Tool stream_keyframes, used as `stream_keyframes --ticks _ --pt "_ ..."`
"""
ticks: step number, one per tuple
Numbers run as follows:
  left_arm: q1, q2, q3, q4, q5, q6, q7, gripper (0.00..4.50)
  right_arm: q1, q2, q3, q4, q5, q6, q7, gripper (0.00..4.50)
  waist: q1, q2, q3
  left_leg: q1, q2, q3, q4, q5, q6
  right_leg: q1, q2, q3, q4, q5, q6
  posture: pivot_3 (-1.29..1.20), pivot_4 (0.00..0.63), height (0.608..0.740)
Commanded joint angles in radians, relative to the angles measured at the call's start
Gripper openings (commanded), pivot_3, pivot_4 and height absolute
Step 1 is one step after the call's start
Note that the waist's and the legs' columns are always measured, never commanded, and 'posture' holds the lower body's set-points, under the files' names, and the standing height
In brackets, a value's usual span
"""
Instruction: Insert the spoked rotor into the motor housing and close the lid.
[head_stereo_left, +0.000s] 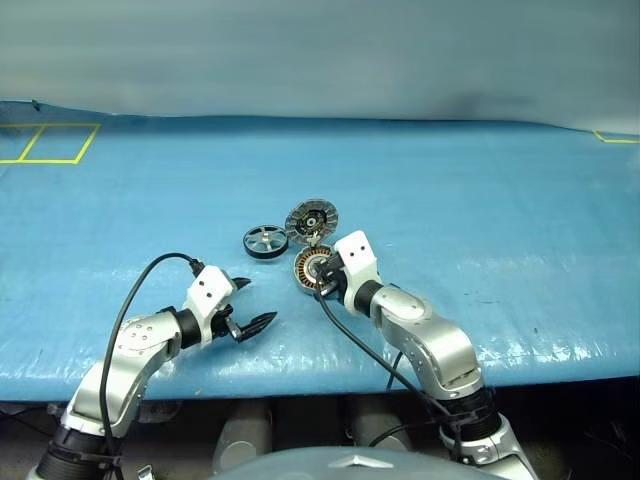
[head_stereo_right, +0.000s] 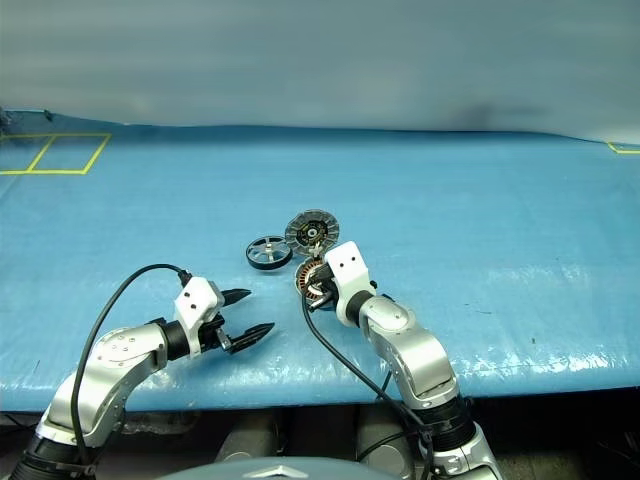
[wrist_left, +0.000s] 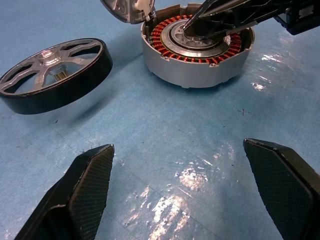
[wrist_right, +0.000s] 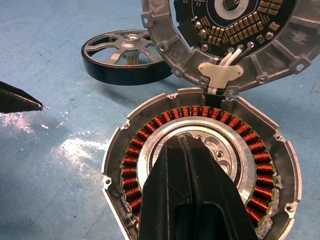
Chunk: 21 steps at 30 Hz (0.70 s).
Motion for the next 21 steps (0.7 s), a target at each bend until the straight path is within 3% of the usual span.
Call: stream_keyframes --ticks 1,21 --pt "-0.001 0.002 0.02 -0.035 -0.006 -0.001 0.005 4.5 0.013 0.002 0.025 0.028 0.004 0.02 0.011 0.03 0.0 0.0 0.0 0.0 0.0 0.0 0.0 0.0 0.0 0.0 0.0 0.0 0.0 0.0 0.0 0.0 0.15 0.74" --pt "-0.004 0.0 0.014 -0.031 -0.007 -0.005 0.009 4.5 0.009 -0.021 0.034 0.05 -0.019 0.102 -0.007 0.03 -0.001 -0.001 -0.004 0.001 0.0 0.0 0.0 0.0 0.0 0.001 0.0 0.0 0.0 0.0 0.0 0.0 0.15 0.74"
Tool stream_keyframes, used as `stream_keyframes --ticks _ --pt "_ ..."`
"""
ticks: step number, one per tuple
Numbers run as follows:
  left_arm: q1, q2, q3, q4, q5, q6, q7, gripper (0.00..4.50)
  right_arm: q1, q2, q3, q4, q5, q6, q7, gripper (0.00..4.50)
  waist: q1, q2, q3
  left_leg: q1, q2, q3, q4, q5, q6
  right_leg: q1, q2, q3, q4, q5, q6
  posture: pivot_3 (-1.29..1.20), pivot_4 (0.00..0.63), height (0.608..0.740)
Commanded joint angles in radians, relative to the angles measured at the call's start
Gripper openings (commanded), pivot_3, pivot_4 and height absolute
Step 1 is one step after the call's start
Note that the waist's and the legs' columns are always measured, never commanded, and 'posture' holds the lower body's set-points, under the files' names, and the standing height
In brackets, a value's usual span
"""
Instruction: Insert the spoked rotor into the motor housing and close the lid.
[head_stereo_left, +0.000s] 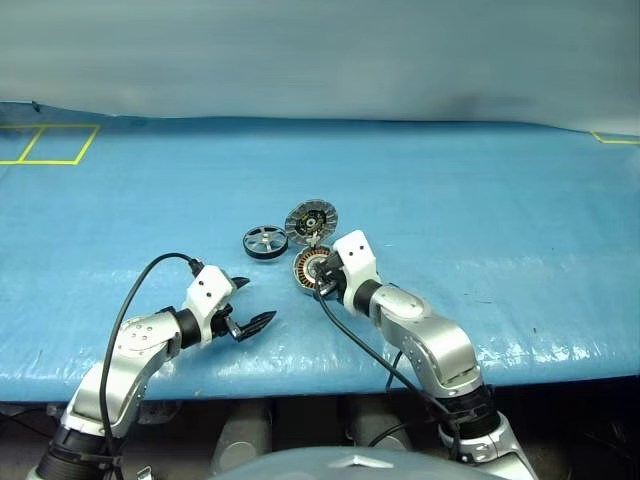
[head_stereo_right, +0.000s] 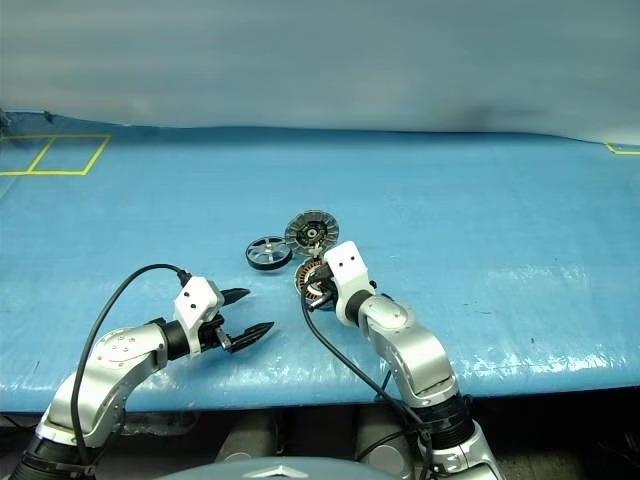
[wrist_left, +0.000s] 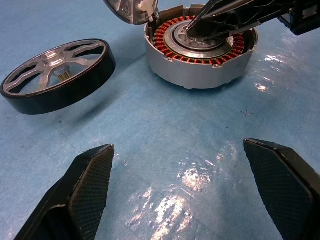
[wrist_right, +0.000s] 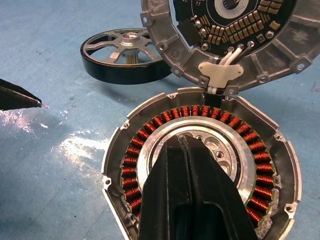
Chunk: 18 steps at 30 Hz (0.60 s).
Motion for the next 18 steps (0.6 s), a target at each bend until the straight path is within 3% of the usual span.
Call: stream_keyframes --ticks 1,18 --pt "-0.004 0.0 0.014 -0.03 -0.007 -0.006 -0.003 4.5 0.02 -0.018 0.035 0.043 -0.016 0.08 -0.009 0.03 0.0 0.0 -0.001 0.0 0.0 0.0 0.0 0.0 0.0 0.0 0.0 0.0 0.0 0.0 0.0 0.0 0.15 0.74" --pt "0.001 0.003 0.015 -0.033 -0.007 -0.006 -0.005 4.5 0.018 -0.025 0.031 0.059 -0.021 0.125 -0.022 0.03 0.002 -0.001 -0.008 0.003 0.0 -0.001 0.0 0.0 0.0 -0.001 -0.001 -0.001 -0.001 0.0 0.0 0.0 0.15 0.74"
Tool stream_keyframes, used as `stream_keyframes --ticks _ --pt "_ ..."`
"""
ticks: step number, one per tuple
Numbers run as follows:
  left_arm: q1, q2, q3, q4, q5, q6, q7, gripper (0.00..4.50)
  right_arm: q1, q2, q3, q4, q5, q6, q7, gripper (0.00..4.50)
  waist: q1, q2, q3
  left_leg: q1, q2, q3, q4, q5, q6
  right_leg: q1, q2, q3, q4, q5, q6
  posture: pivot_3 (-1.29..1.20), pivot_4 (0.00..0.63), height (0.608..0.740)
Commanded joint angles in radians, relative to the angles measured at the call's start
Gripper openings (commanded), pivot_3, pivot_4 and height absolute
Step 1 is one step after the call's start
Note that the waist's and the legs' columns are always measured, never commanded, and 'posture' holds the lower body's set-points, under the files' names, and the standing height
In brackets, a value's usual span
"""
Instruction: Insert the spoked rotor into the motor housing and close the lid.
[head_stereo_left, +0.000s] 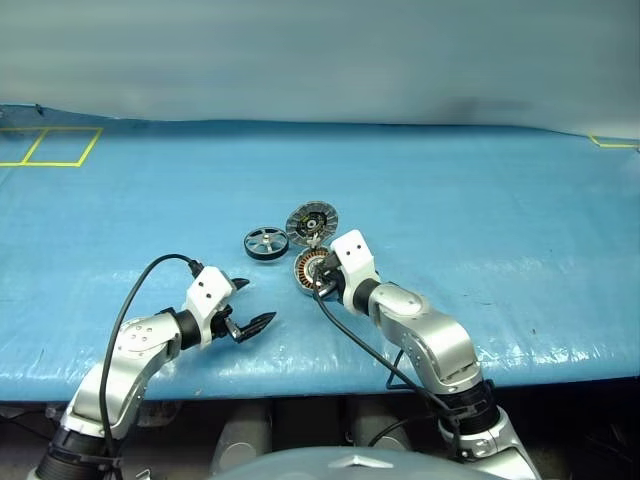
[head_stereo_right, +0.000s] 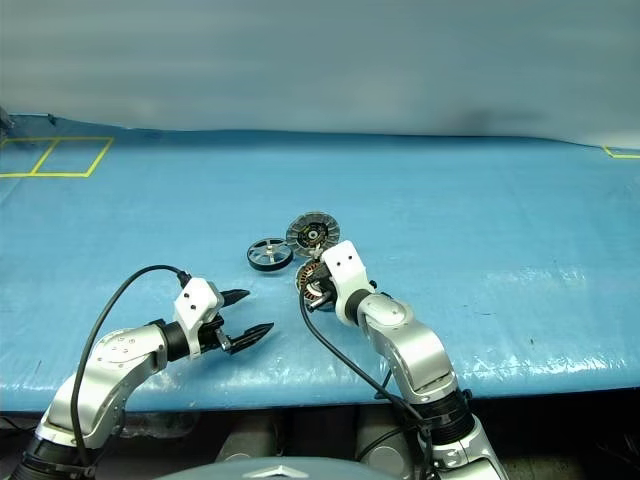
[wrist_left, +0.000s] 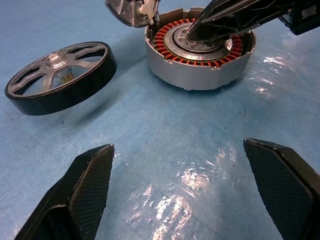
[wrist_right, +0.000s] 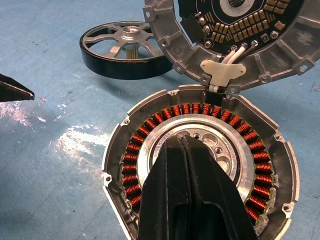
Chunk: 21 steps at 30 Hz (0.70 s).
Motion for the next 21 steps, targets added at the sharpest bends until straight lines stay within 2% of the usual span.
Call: stream_keyframes --ticks 1,21 --pt "-0.006 0.002 0.014 -0.033 -0.007 -0.006 -0.005 4.5 0.033 -0.019 0.022 0.061 -0.015 0.077 -0.011 0.03 0.0 0.0 0.0 0.0 0.0 0.0 0.0 0.0 0.0 0.0 0.0 0.0 0.0 0.0 0.0 0.0 0.15 0.74" --pt "-0.009 0.0 0.009 -0.029 -0.006 0.0 -0.003 4.5 0.037 -0.007 -0.037 -0.036 0.039 0.007 0.012 0.03 0.002 0.0 0.0 -0.005 0.0 -0.001 -0.002 0.0 0.0 -0.001 0.0 -0.001 -0.001 0.0 -0.001 0.0 0.15 0.74"
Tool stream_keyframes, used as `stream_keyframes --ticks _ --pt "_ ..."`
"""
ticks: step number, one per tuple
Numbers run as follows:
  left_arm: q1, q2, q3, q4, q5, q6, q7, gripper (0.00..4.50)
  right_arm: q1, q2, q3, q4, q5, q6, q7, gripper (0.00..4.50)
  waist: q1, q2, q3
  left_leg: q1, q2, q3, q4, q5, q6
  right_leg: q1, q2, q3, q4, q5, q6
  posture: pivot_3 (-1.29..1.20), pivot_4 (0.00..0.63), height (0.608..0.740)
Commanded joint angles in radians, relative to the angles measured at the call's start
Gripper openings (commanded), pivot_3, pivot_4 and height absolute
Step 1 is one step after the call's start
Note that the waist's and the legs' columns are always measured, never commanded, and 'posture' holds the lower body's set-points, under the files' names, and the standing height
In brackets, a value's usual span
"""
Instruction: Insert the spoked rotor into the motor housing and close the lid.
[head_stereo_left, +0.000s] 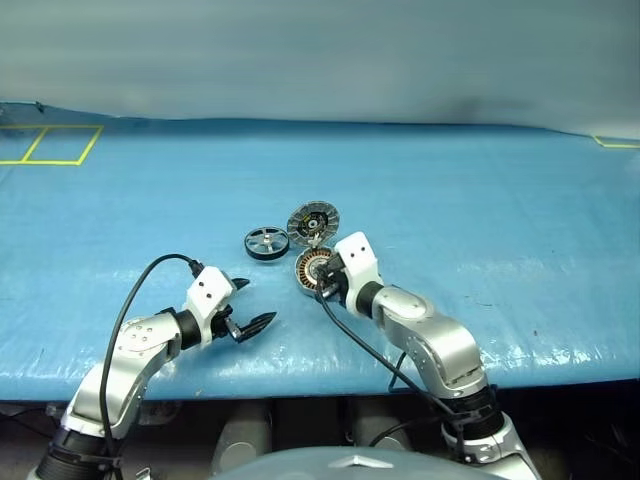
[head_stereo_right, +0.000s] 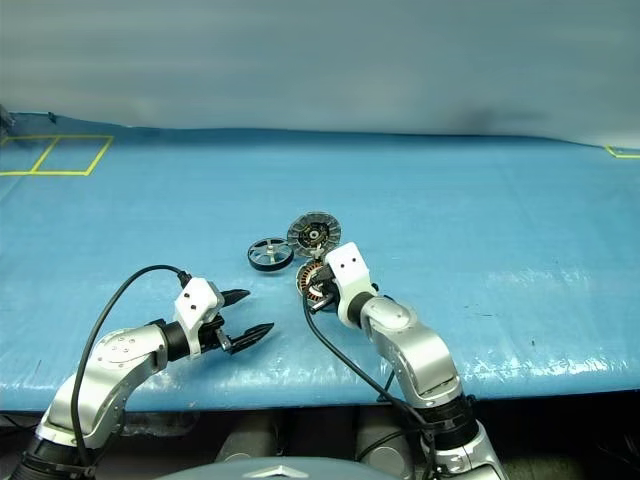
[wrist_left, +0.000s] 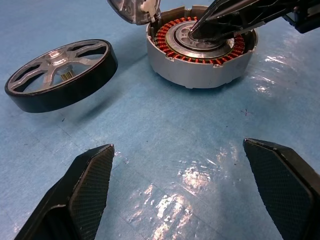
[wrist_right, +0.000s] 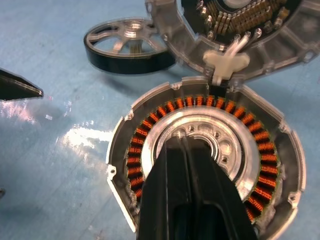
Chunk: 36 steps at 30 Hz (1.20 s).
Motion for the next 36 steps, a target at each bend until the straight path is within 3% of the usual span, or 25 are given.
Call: stream_keyframes --ticks 1,17,36 --pt "-0.008 0.001 0.01 -0.029 -0.006 -0.001 -0.003 4.5 0.012 -0.003 -0.018 -0.006 0.006 0.011 -0.004 0.03 0.0 0.0 0.0 0.0 0.0 0.0 0.0 0.0 0.0 0.0 0.0 0.0 0.0 0.0 0.0 0.0 0.15 0.74" --pt "-0.011 0.004 0.008 -0.025 -0.006 0.002 -0.008 4.5 0.044 0.036 -0.117 -0.05 0.095 -0.063 0.013 0.03 0.002 0.002 0.003 -0.001 0.0 0.0 -0.002 0.0 0.0 -0.001 0.0 0.0 -0.001 -0.001 -0.001 0.0 0.15 0.74" --pt "-0.064 0.035 0.043 -0.012 -0.011 -0.001 -0.041 4.5 0.005 0.058 -0.104 -0.033 0.089 -0.071 -0.015 0.03 0.0 0.002 0.004 -0.001 0.0 0.001 -0.003 0.0 0.0 -0.002 0.0 0.0 0.0 -0.001 -0.001 0.0 0.15 0.74"
